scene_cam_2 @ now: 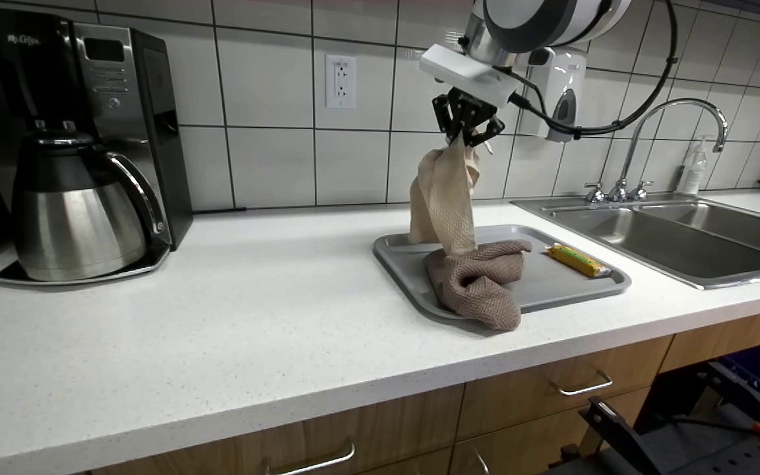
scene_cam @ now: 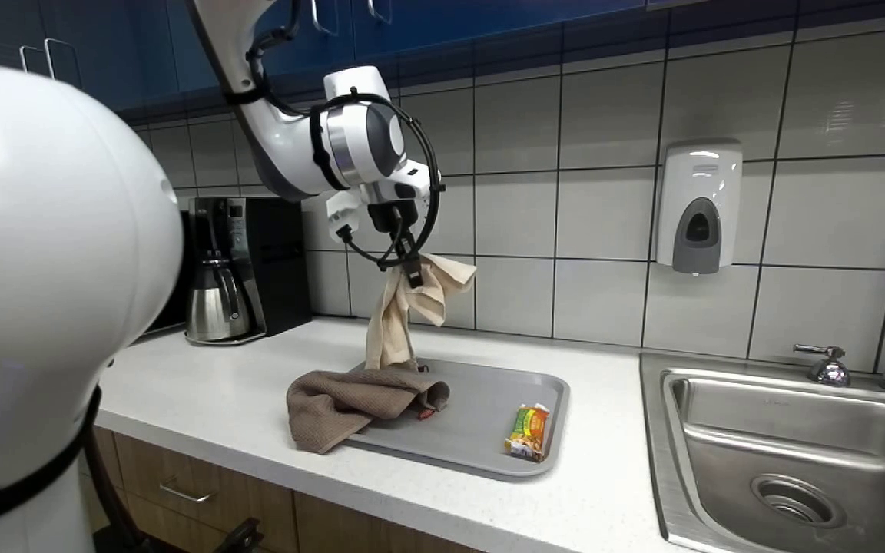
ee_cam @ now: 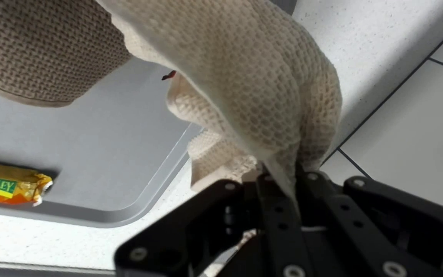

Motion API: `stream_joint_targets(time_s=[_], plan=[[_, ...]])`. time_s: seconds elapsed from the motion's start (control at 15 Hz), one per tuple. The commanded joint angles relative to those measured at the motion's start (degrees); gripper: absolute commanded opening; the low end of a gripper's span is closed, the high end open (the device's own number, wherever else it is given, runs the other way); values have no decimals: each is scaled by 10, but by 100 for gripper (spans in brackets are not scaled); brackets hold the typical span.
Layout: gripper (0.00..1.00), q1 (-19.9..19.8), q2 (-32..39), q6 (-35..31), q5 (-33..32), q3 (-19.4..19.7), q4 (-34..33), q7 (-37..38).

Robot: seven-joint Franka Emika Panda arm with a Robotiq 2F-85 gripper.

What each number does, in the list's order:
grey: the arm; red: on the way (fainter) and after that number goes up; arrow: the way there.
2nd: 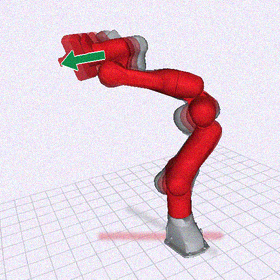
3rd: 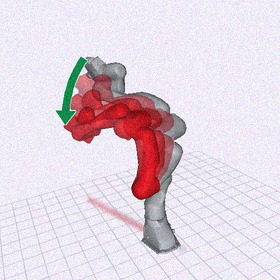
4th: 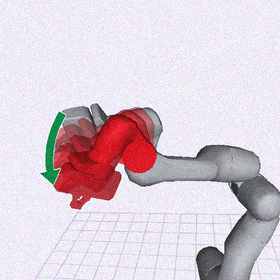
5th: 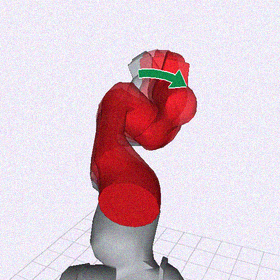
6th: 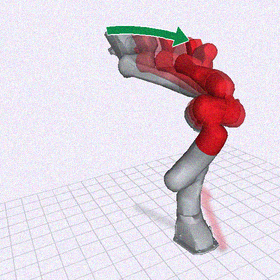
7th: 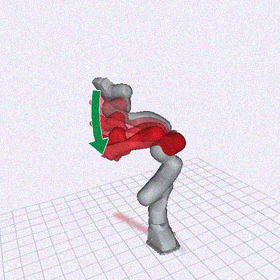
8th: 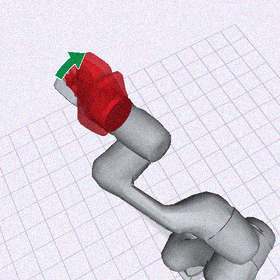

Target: Pick up the towels and move them onto the trays one by one starting with the brown towel

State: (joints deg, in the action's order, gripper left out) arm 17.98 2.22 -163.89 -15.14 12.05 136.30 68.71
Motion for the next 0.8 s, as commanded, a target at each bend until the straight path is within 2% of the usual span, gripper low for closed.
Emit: stream_joint_targets(time_s=[0.0,0.27,0.4,0.47,0.73], plan=[[2,3,-31,4,-4,-3,37,-16],[2,10,-22,12,0,-7,50,-25],[2,15,-11,16,21,-11,52,-45],[2,-36,-4,17,28,-65,51,-52],[2,-56,26,23,37,-98,38,-56]])
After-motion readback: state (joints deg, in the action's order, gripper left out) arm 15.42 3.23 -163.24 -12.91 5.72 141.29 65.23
